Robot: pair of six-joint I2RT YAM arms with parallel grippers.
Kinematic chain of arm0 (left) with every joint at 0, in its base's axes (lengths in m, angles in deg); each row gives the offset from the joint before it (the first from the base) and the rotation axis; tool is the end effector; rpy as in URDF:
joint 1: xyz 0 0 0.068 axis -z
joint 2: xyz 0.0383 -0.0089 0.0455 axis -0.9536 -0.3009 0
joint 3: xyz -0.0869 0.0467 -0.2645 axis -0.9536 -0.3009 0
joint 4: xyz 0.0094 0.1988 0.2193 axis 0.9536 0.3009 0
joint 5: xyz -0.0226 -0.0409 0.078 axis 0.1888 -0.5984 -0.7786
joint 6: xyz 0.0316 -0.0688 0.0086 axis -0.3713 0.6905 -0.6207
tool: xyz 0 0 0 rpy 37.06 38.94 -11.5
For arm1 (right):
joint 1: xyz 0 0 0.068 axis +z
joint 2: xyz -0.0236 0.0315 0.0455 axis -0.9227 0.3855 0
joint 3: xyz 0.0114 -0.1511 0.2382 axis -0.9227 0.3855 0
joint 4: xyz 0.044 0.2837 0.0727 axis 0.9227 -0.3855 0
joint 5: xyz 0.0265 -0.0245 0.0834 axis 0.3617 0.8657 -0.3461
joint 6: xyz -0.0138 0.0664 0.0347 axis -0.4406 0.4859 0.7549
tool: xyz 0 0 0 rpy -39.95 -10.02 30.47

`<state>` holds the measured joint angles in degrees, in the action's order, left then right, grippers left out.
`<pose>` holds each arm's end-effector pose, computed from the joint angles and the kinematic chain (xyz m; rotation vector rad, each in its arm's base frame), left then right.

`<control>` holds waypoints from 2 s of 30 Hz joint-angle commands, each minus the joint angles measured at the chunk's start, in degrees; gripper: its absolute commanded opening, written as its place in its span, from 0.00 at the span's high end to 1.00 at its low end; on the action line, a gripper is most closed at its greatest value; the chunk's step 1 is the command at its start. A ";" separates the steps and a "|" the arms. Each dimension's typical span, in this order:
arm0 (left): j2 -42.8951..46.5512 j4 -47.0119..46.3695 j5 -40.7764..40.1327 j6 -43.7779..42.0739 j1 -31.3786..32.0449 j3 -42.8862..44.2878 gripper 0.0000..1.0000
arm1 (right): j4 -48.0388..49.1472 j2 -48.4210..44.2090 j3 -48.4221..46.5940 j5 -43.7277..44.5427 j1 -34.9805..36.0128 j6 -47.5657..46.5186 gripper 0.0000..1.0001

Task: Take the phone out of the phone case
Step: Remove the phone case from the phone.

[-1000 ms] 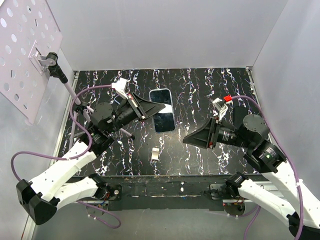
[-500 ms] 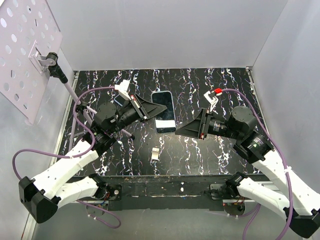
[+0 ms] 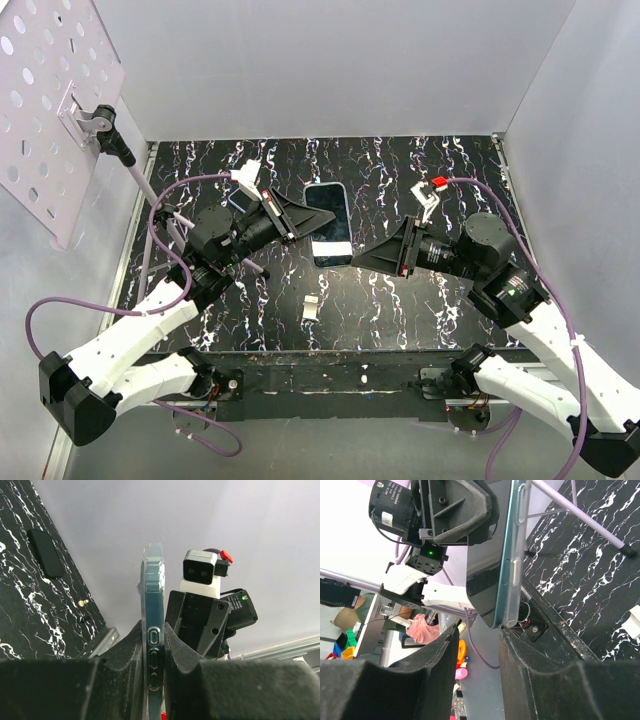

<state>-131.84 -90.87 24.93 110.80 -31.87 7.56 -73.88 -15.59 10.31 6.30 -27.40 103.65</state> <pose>0.2095 -0.2040 0.3864 -0.1307 1.7392 -1.6796 0.1529 0.1702 0.4073 -0.2275 1.8243 1.6659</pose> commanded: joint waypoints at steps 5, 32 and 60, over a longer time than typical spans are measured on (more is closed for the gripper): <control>0.81 -5.36 1.50 1.55 -0.10 0.76 1.00 | 0.47 0.22 -1.50 0.87 -0.20 -2.02 0.57; 0.02 -8.44 1.33 4.10 -0.10 -0.29 1.00 | 14.63 3.04 2.98 -4.15 -0.20 6.59 0.61; 4.50 -13.90 -10.89 7.72 5.34 -8.03 1.00 | 22.99 9.99 5.88 3.32 -0.37 11.87 0.90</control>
<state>-130.37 -99.28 11.00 119.06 -28.74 -0.79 -54.45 -4.64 15.73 4.18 -27.47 115.39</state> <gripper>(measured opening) 0.133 0.201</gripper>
